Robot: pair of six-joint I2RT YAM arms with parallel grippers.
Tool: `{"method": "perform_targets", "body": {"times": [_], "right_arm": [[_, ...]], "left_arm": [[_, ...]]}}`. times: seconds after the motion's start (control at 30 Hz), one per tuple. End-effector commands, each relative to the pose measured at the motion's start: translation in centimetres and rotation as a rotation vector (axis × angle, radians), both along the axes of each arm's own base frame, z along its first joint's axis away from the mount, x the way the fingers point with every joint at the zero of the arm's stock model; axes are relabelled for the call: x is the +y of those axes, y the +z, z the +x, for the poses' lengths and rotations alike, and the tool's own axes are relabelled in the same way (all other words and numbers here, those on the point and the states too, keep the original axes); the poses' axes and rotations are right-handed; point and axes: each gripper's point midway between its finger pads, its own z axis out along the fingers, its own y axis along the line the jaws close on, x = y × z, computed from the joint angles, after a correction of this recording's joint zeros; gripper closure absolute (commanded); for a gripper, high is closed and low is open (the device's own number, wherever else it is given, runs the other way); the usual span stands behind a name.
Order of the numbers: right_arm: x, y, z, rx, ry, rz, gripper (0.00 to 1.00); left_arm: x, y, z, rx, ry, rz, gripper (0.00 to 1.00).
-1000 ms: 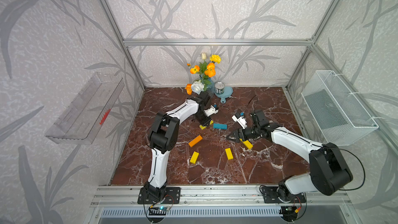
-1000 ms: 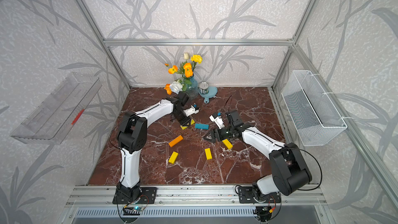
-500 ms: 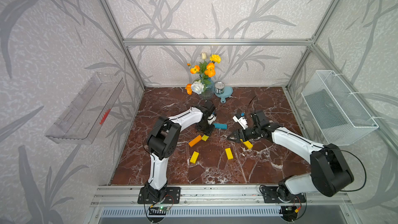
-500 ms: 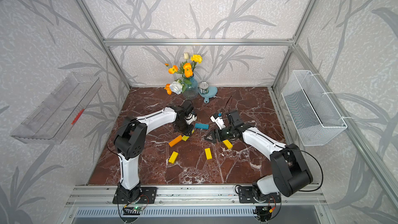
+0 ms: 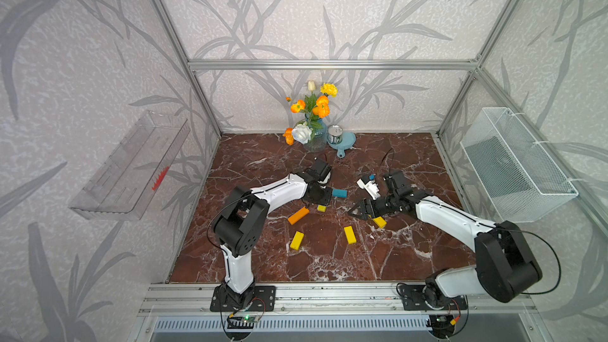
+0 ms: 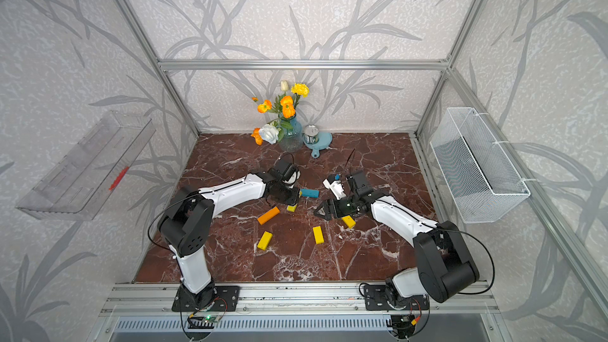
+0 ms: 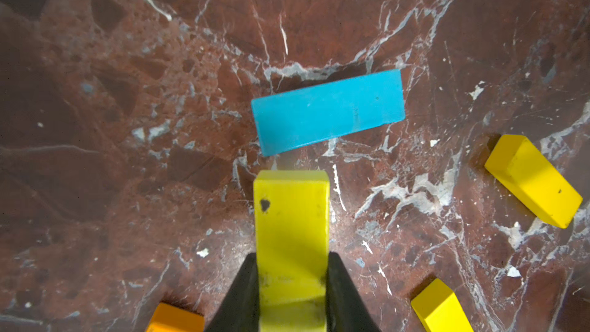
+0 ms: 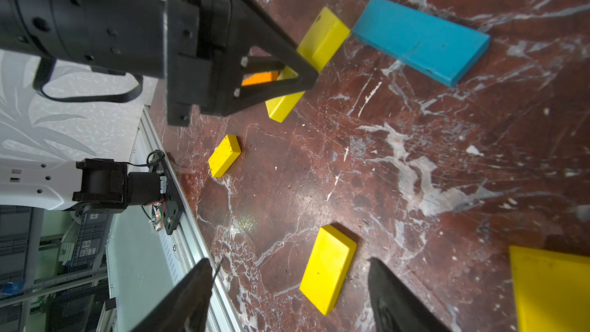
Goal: Assemble the letter p with building blocks
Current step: Assemble the building block at the center of the board.
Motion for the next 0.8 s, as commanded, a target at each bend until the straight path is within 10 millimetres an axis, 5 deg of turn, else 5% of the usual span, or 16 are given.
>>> {"method": "perform_targets", "body": {"times": [0.0, 0.77], "right_arm": [[-0.5, 0.2, -0.1, -0.002, -0.017, -0.013, 0.24], [-0.9, -0.8, -0.2, 0.004, -0.027, -0.050, 0.24]], "left_arm": [[-0.2, -0.1, 0.8, -0.032, 0.035, 0.000, 1.00], [0.2, -3.4, 0.3, 0.018, 0.048, 0.105, 0.93]]}}
